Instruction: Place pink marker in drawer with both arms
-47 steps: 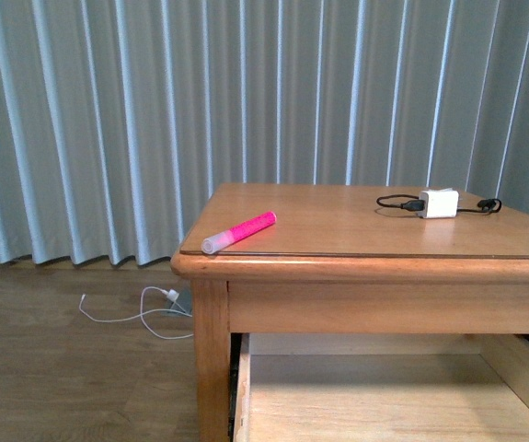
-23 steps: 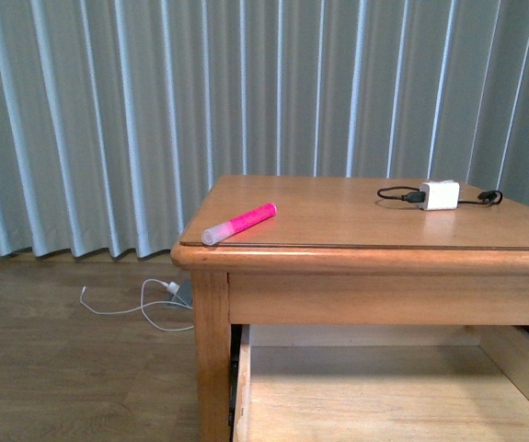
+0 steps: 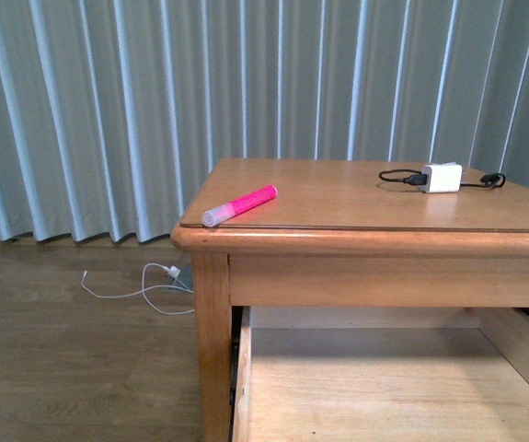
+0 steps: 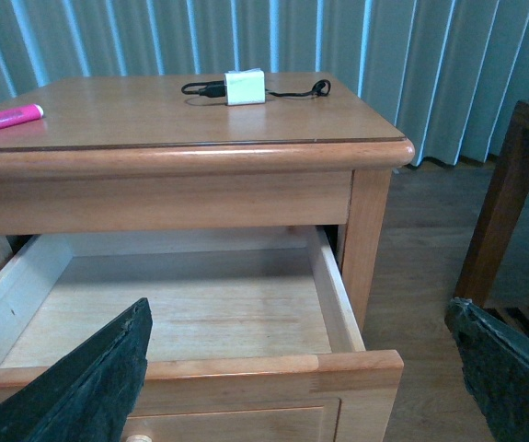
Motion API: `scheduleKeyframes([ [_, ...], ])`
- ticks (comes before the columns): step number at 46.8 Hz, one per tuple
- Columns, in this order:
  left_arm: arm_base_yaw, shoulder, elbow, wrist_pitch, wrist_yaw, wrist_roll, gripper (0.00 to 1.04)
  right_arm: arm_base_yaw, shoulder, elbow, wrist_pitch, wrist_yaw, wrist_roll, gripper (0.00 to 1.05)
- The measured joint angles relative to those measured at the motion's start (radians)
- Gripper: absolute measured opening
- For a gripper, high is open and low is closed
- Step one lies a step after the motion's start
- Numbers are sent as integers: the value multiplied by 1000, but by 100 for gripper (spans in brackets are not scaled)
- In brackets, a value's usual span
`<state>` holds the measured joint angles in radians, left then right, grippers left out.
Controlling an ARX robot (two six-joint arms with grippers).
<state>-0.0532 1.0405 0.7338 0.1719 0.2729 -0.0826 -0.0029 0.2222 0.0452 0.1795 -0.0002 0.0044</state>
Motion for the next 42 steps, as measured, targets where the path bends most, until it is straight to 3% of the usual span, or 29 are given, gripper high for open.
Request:
scheduleKeyframes([
  [9, -127, 382, 322, -14, -138, 29, 99, 0, 0, 0, 0, 0, 0, 96],
  [18, -227, 627, 520, -60, -196, 29, 99, 0, 0, 0, 0, 0, 0, 96],
  [30, -280, 766, 646, -119, -252, 29, 99, 0, 0, 0, 0, 0, 0, 96],
  [42, -307, 863, 727, -155, -221, 10, 99, 0, 0, 0, 0, 0, 0, 96],
])
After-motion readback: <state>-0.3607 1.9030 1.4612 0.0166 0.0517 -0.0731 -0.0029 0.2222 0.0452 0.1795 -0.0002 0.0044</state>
